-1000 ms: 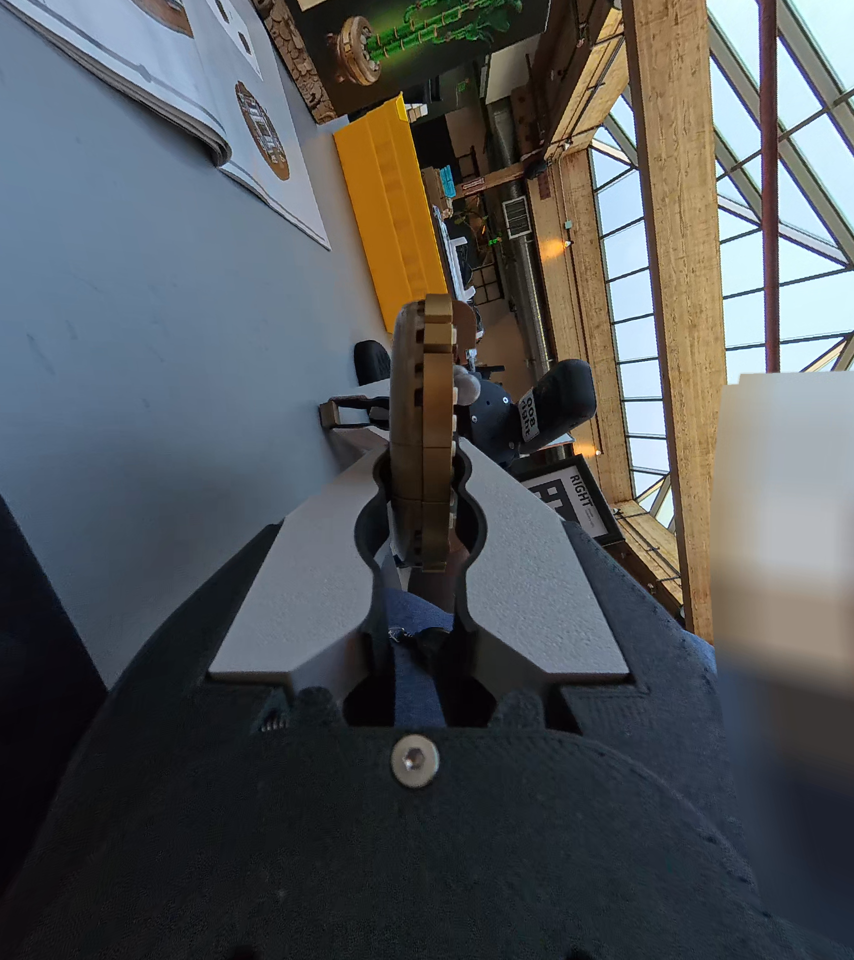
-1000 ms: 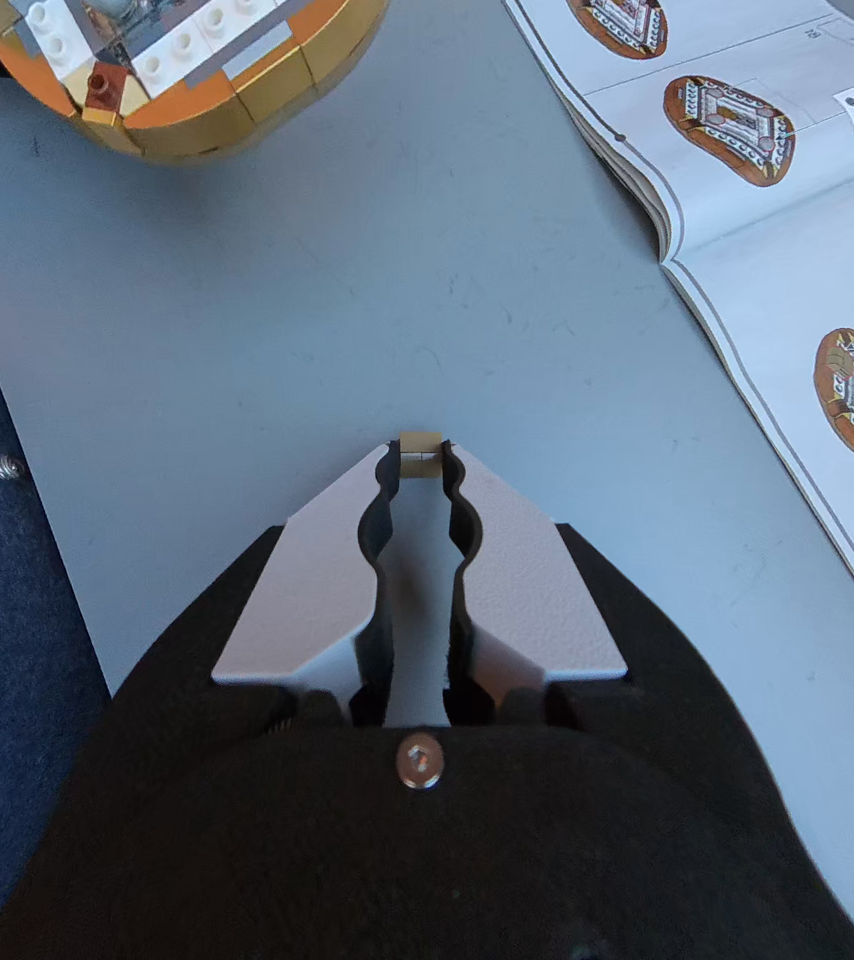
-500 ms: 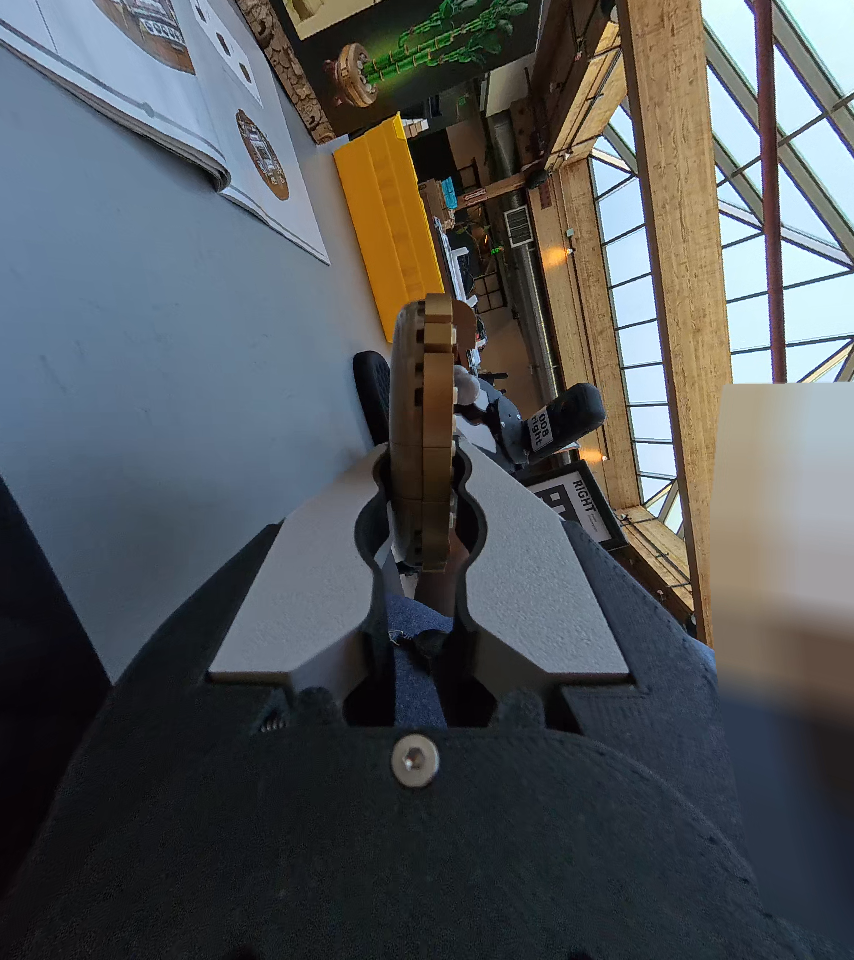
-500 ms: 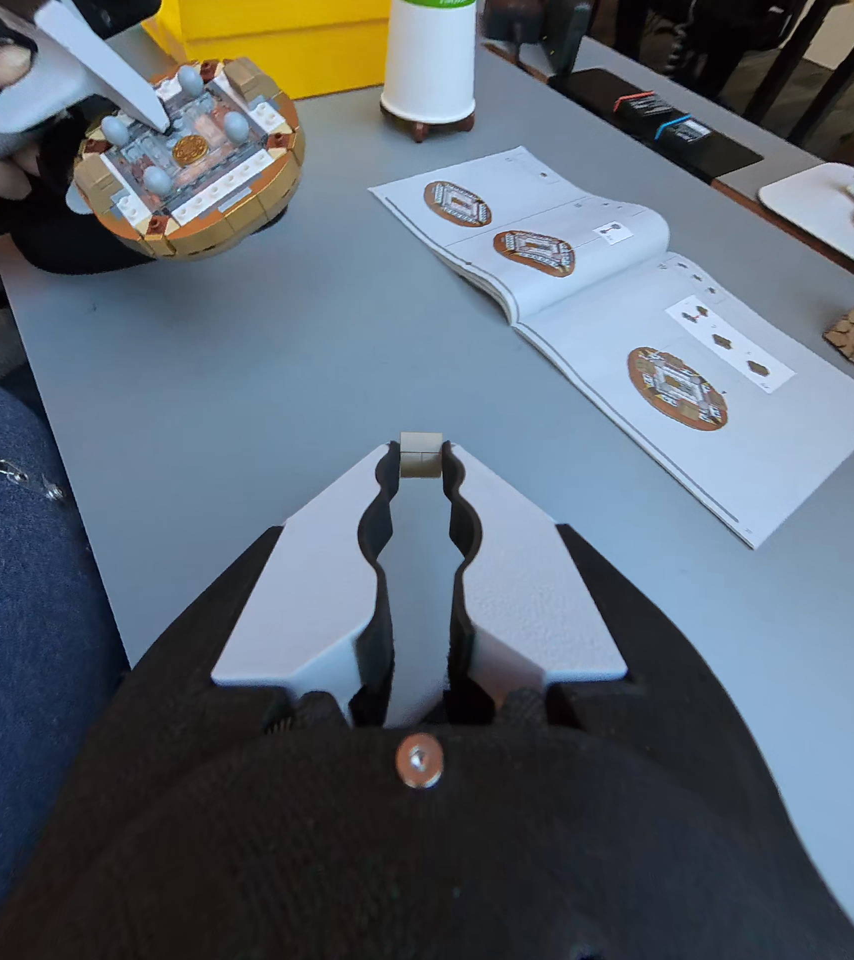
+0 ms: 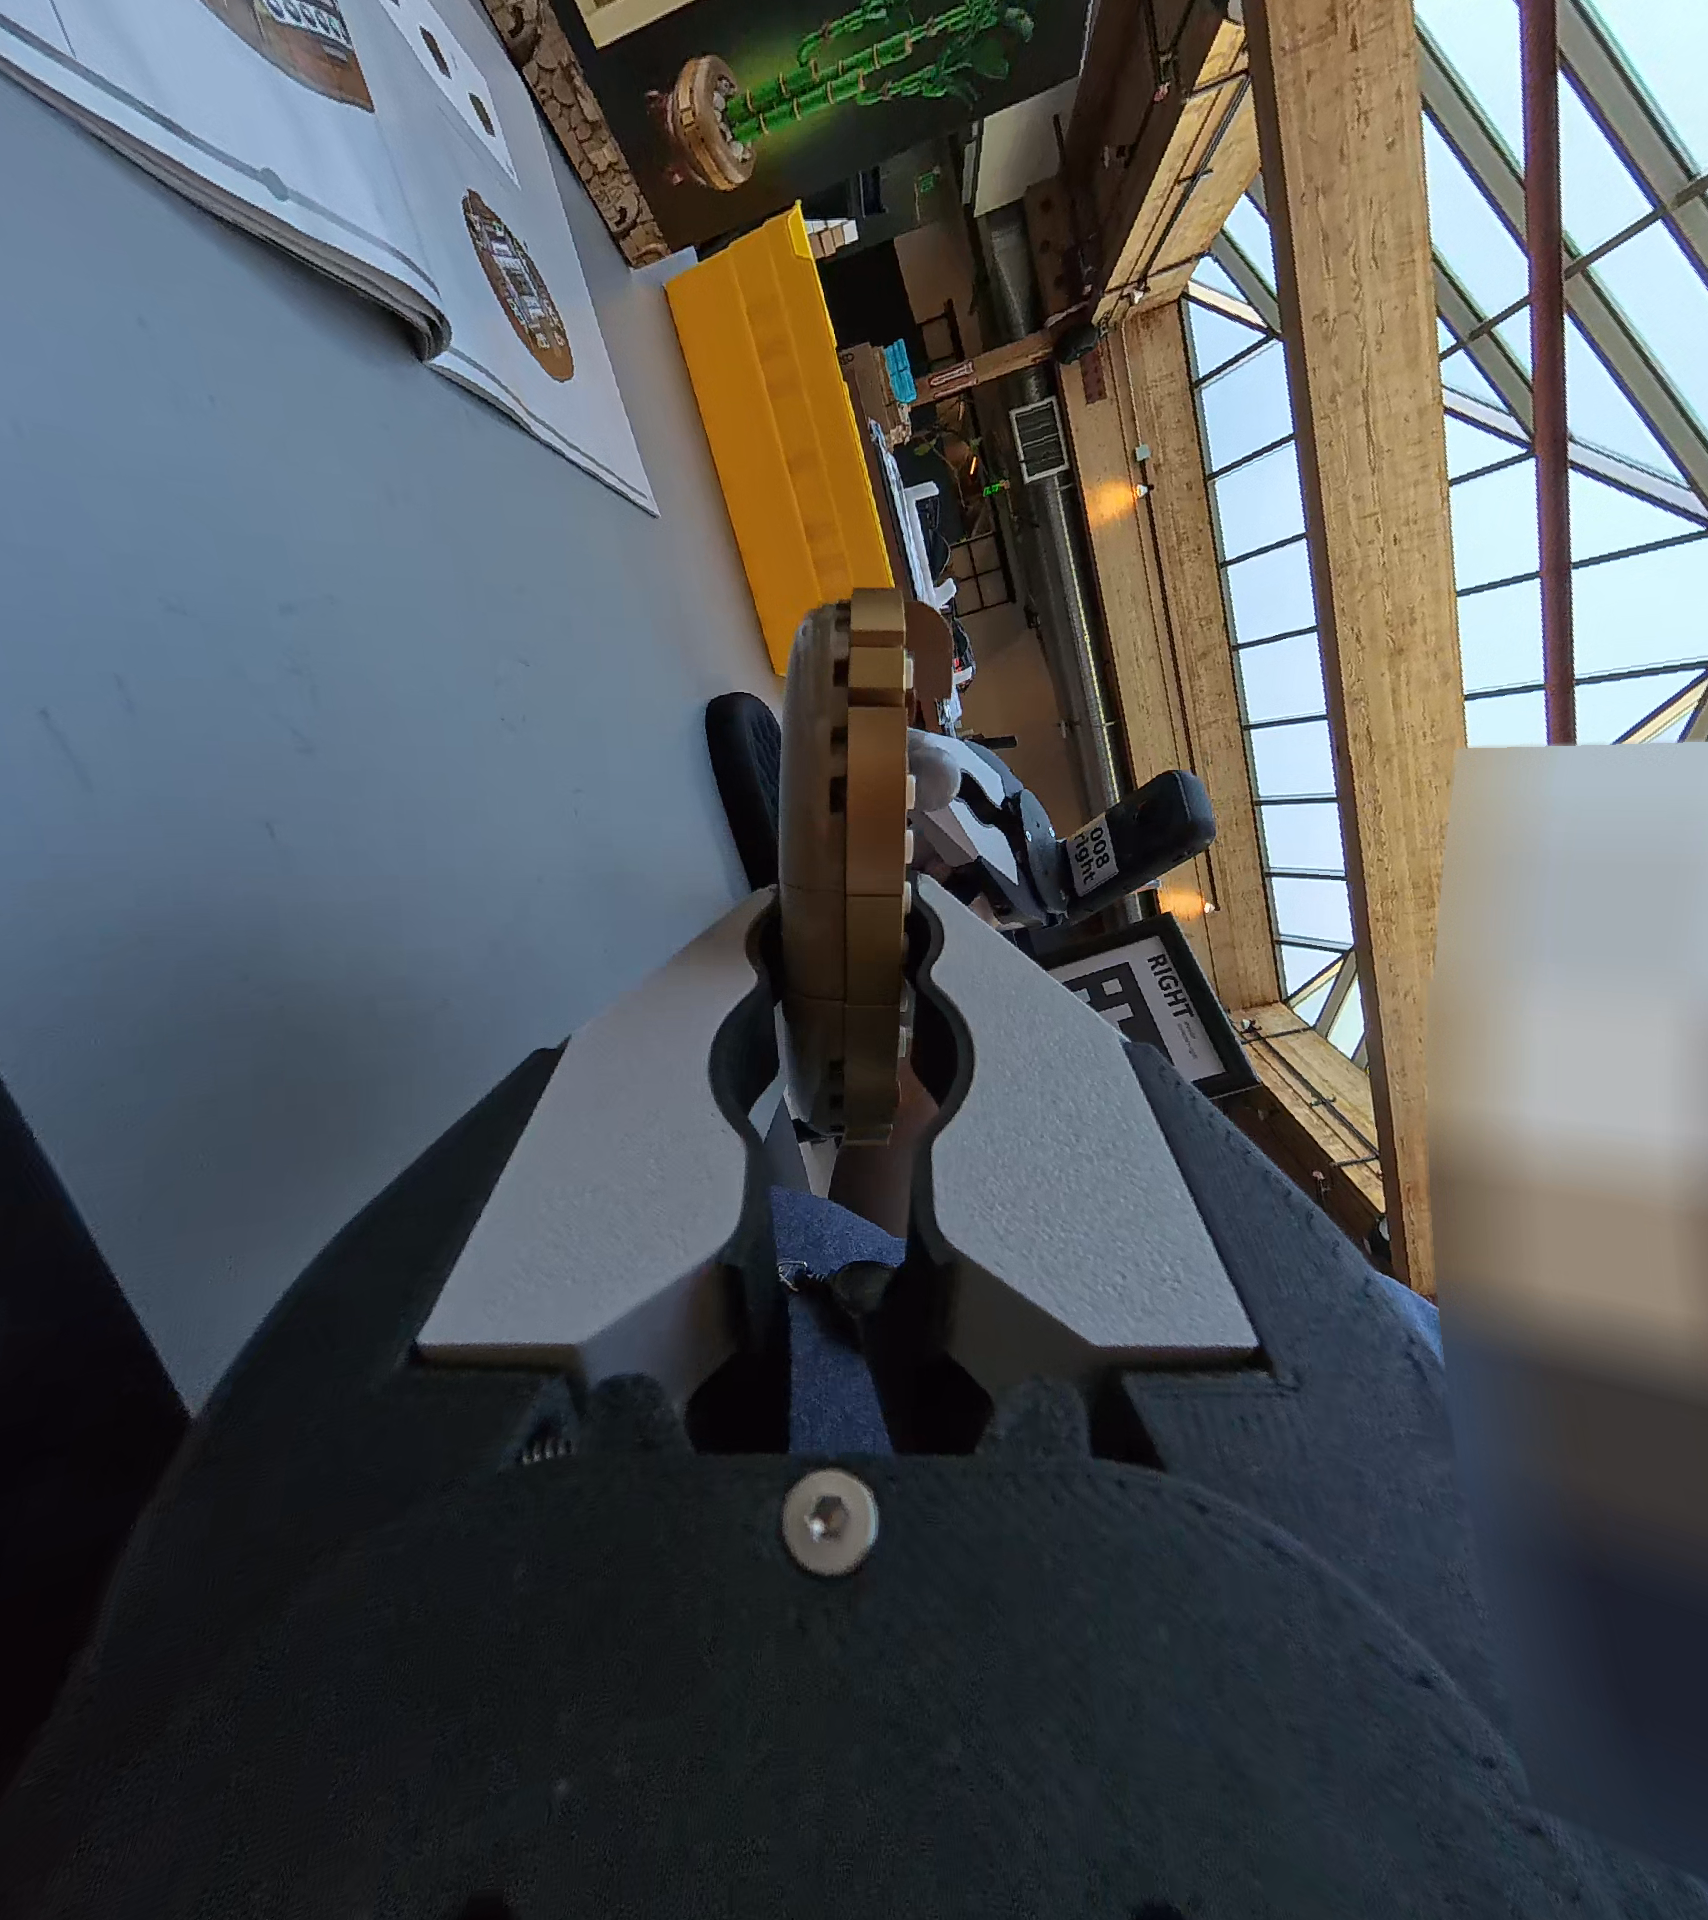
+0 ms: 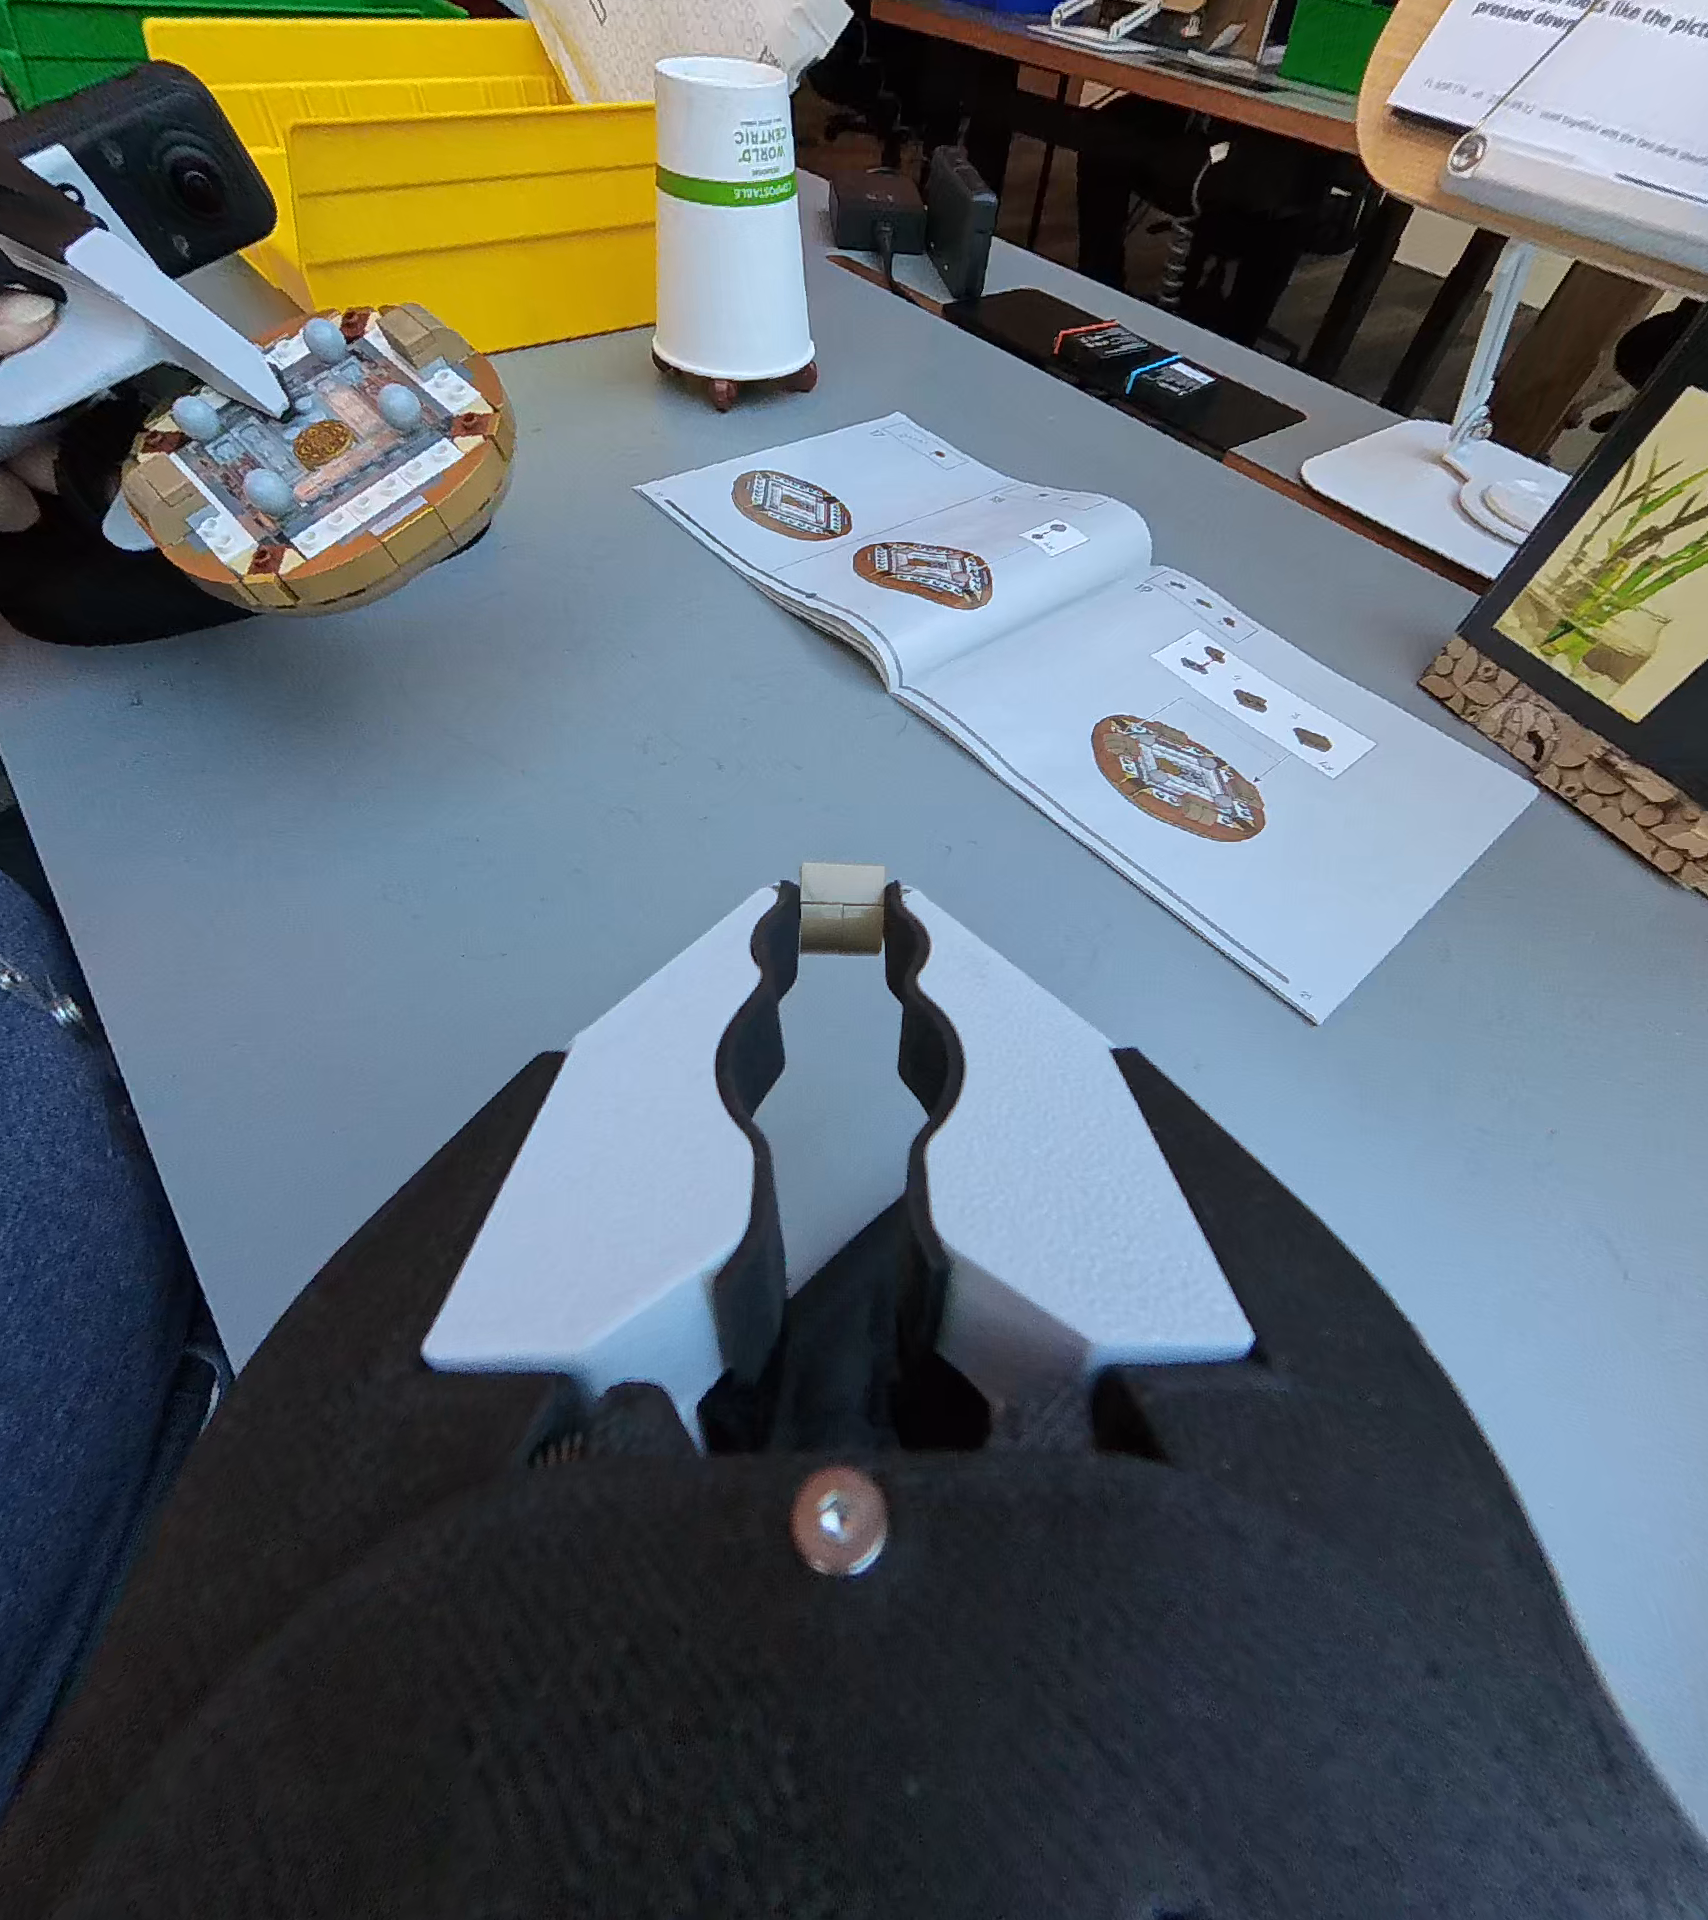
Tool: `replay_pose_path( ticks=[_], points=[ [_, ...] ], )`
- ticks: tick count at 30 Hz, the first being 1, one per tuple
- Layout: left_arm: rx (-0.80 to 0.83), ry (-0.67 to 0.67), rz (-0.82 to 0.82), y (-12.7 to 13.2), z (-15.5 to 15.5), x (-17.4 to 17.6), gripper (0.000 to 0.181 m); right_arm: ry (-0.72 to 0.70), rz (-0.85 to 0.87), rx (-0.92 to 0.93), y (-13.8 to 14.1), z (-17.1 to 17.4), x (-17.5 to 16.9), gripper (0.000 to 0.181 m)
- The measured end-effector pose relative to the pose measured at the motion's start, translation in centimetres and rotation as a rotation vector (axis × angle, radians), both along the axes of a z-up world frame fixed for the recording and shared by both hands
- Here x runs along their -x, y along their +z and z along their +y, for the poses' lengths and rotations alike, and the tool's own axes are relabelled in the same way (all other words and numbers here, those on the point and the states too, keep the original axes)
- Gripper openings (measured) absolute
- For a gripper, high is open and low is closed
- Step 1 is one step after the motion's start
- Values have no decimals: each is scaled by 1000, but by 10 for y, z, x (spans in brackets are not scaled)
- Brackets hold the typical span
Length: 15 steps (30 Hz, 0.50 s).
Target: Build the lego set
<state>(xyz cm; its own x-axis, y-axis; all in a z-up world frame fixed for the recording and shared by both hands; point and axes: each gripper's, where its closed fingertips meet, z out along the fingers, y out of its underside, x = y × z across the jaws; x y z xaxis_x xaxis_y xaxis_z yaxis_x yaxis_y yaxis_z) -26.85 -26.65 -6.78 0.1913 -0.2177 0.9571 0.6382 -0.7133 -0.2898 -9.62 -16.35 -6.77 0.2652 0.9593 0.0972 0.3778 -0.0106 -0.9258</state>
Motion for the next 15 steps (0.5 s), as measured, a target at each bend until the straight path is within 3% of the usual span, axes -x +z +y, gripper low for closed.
replay_pose_path(
  ticks=[5, 10, 15],
  points=[
    [15, 0, -16, -5, 2, -5, 18, 109, 28, 44, 2, -19, 17, 15],
    [21, -42, -4, -10, 2, -20, 18, 405, 176, 173, 40, -77, 70, 14],
    [24, -56, -11, -10, 1, -23, 18, 487, 76, 76, 39, -87, 98, 15]
  ],
)
